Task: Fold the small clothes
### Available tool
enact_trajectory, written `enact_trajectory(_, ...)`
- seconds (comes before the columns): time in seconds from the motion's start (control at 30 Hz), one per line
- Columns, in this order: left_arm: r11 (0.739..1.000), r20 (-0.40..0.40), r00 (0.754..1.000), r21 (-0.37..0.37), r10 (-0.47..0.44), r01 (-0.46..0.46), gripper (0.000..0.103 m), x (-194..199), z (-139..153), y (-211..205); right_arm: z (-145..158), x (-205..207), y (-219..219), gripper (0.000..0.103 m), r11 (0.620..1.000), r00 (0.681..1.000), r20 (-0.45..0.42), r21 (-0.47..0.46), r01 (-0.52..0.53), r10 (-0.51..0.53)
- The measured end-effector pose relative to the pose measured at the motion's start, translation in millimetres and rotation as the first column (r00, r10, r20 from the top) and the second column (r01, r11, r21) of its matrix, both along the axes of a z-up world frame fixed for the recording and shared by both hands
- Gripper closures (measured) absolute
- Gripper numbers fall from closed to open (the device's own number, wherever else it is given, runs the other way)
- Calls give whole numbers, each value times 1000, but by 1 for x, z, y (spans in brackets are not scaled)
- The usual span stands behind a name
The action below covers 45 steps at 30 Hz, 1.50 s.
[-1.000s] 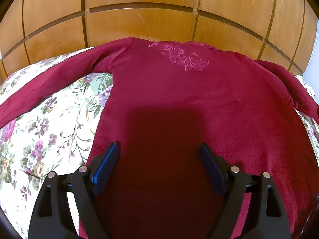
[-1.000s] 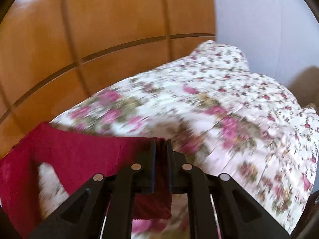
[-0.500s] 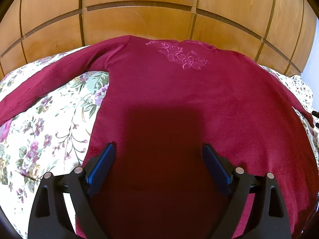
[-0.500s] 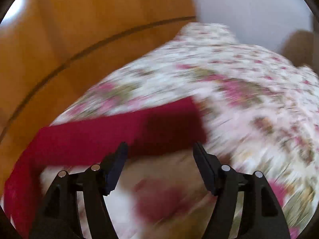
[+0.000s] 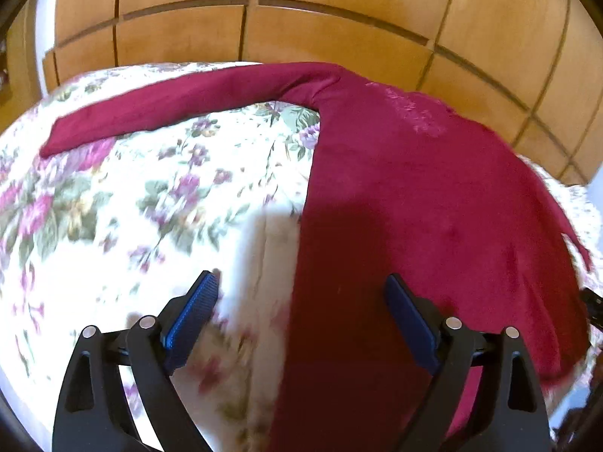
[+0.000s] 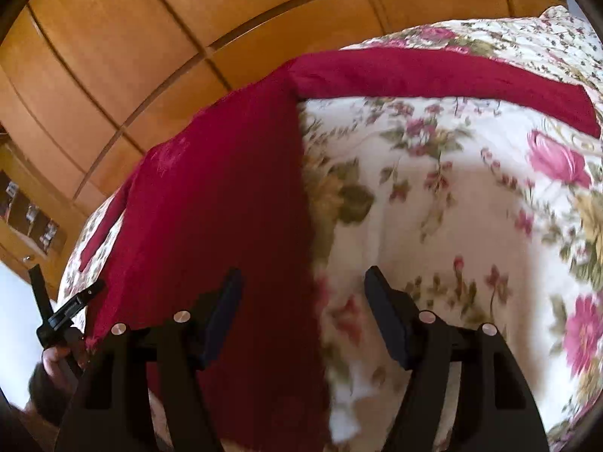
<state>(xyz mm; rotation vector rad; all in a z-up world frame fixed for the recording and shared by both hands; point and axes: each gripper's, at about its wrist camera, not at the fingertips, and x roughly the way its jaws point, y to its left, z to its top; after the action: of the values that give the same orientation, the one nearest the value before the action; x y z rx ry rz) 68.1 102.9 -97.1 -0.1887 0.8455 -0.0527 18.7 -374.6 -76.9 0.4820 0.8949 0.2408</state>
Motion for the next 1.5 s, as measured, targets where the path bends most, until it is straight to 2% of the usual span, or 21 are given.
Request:
enact_trajectory(0.1, 996, -13, 996, 38, -86, 86, 15, -16, -2, -10, -6, -8, 5, 52, 996, 999, -6, 79, -41, 42)
enact_trajectory(0.13, 993, -6, 994, 56, -105, 105, 26, -20, -2, -15, -7, -9, 8, 61, 997, 999, -6, 63, -47, 47)
enact_trajectory(0.17, 992, -1, 994, 64, -108, 108, 31, -22, -2, -17, -8, -8, 9, 72, 998, 999, -5, 42, -44, 44)
enact_trajectory(0.23, 990, 6, 991, 35, -134, 133, 70, -25, 0, -21, -7, -8, 8, 93, 994, 998, -5, 92, -56, 57)
enact_trajectory(0.27, 991, -2, 991, 14, -137, 137, 76, -26, 2, -20, -6, -9, 7, 93, 991, 998, 3, 117, -62, 62)
enact_trajectory(0.3, 989, -6, 989, -7, -151, 151, 92, -27, 4, -21, -2, -10, 7, 93, 989, 997, 21, 124, -83, 80)
enact_trajectory(0.43, 963, 7, 970, -120, -242, 241, 96, -41, 17, -21, 11, -26, -1, 95, 979, 990, 80, 162, -124, 112)
enact_trajectory(0.53, 951, 17, 965, -167, -263, 262, 97, -58, 29, -16, 21, -48, -10, 95, 961, 978, 143, 210, -178, 150)
enact_trajectory(0.63, 947, -5, 961, -174, -275, 270, 98, -75, 30, -8, 30, -70, -8, 96, 951, 954, 191, 158, -264, 233)
enact_trajectory(0.67, 948, -16, 960, -169, -278, 271, 98, -79, 26, -6, 29, -75, -8, 103, 950, 951, 181, 142, -279, 252)
enact_trajectory(0.73, 950, -30, 962, -173, -270, 261, 98, -81, 17, 0, 20, -78, -11, 102, 968, 967, 113, 86, -238, 228)
enact_trajectory(0.8, 950, -28, 973, -223, -230, 218, 98, -76, 12, 12, 14, -70, -23, 99, 981, 984, 81, 104, -165, 157)
enact_trajectory(0.83, 945, -24, 978, -265, -207, 193, 94, -74, 12, 20, 16, -66, -25, 91, 987, 989, 85, 94, -131, 123)
enact_trajectory(0.87, 931, -20, 984, -327, -178, 162, 88, -69, 13, 30, 21, -59, -26, 74, 992, 991, 91, 75, -104, 97)
enact_trajectory(0.93, 922, -5, 993, -373, -119, 109, 45, -63, 16, 45, 35, -42, -17, 60, 997, 989, 124, 15, -80, 78)
enact_trajectory(0.97, 924, 6, 997, -375, -76, 73, 37, -60, 18, 52, 42, -29, -8, 59, 997, 988, 136, -32, -65, 68)
enact_trajectory(1.07, 915, 45, 996, -399, 76, -52, 33, -40, 24, 84, 49, 11, 16, 59, 994, 992, 119, -108, -27, 40)
enact_trajectory(1.2, 881, 33, 970, -427, 240, -203, 32, -6, 21, 126, 45, 65, 59, 53, 971, 989, 129, -238, -37, 69)
enact_trajectory(1.3, 841, -33, 935, -428, 352, -332, 32, 28, 11, 163, 31, 94, 85, 51, 940, 987, 113, -332, -74, 118)
enact_trajectory(1.43, 738, -100, 863, -476, 495, -478, 32, 53, -4, 209, 0, 106, 95, 44, 915, 992, 75, -398, -65, 103)
enact_trajectory(1.5, 706, -104, 835, -485, 541, -517, 32, 60, -6, 223, -3, 105, 96, 42, 907, 991, 90, -418, -53, 100)
